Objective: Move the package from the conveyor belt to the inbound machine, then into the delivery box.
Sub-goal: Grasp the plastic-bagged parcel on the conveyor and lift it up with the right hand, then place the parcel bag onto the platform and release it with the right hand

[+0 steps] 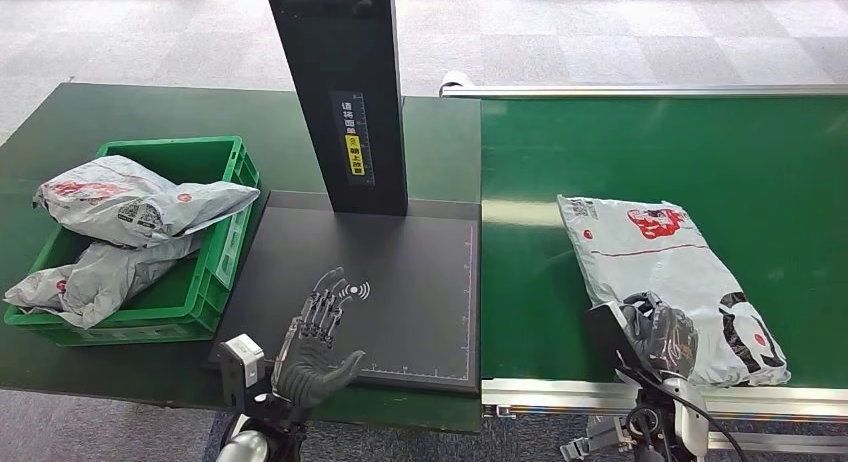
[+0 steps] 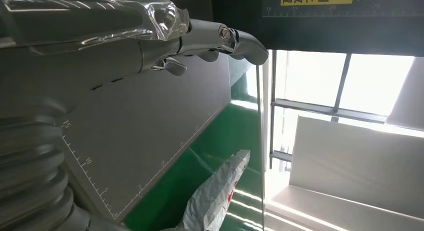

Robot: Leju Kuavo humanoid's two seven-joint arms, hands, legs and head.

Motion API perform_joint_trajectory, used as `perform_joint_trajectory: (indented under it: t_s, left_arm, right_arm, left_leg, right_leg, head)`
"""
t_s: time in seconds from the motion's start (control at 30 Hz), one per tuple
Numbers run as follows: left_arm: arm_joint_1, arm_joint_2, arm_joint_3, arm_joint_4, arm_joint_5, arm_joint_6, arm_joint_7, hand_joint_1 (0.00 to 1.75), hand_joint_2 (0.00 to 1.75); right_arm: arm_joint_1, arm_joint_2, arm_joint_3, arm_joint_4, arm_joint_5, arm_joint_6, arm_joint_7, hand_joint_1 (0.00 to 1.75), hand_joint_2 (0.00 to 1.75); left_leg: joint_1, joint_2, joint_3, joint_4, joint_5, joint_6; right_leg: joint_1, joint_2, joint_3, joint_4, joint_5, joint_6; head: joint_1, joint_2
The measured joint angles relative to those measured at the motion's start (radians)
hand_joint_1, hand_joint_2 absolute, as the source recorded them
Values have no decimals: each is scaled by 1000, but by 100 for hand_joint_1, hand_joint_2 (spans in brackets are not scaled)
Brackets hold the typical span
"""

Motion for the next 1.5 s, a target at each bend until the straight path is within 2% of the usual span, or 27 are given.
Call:
perform_joint_trajectory:
  t_s: [0.2,0.3,0.37,0.47,0.53,0.6,0.7,0.83,1.07,1.3,1.5]
  left_arm:
    - [0,0,0,6,2,0,-3,0,175]
    - [0,0,0,6,2,4,-8,0,175]
    - [1,1,0,5,-2,14,-17,0,175]
    - [6,8,6,-15,-28,44,-37,0,175]
    - [11,15,22,-38,-53,58,-48,0,175]
    - [14,21,50,-64,-78,66,-57,0,175]
    - [14,30,100,-103,-100,66,-62,0,175]
    - [15,37,147,-136,-114,58,-64,0,175]
    - [23,49,236,-179,-133,66,-82,0,175]
    - [33,52,272,-193,-136,69,-94,0,175]
    - [41,52,314,-216,-133,85,-109,0,175]
  right_arm:
    - [22,3,0,-56,-25,4,-9,175,175]
    - [38,8,0,-95,-79,22,-34,175,175]
    - [56,16,1,-146,-160,69,-73,175,175]
    - [103,37,19,-294,-297,196,-132,175,175]
    - [135,49,52,-412,-325,270,-141,175,175]
    - [156,55,105,-513,-298,317,-133,175,175]
    - [164,56,205,-613,-228,340,-105,175,175]
    - [159,51,296,-673,-199,344,-93,175,175]
    - [39,-24,492,-660,-132,357,-62,175,175]
    - [-32,-71,593,-625,-117,347,-54,175,175]
    - [-190,-98,759,-526,-101,369,-48,175,175]
  left_leg:
    - [0,0,0,0,0,0]
    - [0,0,0,0,0,0]
    - [0,0,0,0,0,0]
    - [0,0,-1,0,0,0]
    - [0,0,-1,0,0,0]
    - [1,1,-1,-1,0,0]
    - [1,2,-1,-1,0,0]
    - [1,1,-1,-1,0,0]
    - [0,0,0,0,1,0]
    - [1,-1,-2,0,1,0]
    - [1,-1,-2,0,2,-1]
  right_leg:
    - [0,0,0,0,0,0]
    - [0,0,0,0,0,0]
    - [0,0,0,0,0,0]
    - [0,0,0,0,0,0]
    - [0,0,-1,0,0,0]
    - [1,0,-1,0,0,0]
    - [1,0,-1,0,0,0]
    - [1,0,0,0,0,0]
    - [1,-1,0,0,0,0]
    - [1,-2,0,1,0,0]
    - [1,-2,0,1,0,-1]
  head:
    - [0,0]
    - [0,0]
    - [0,0]
    - [0,0]
    - [0,0]
    - [0,0]
    - [0,0]
    - [0,0]
    - [0,0]
    - [0,0]
    - [0,0]
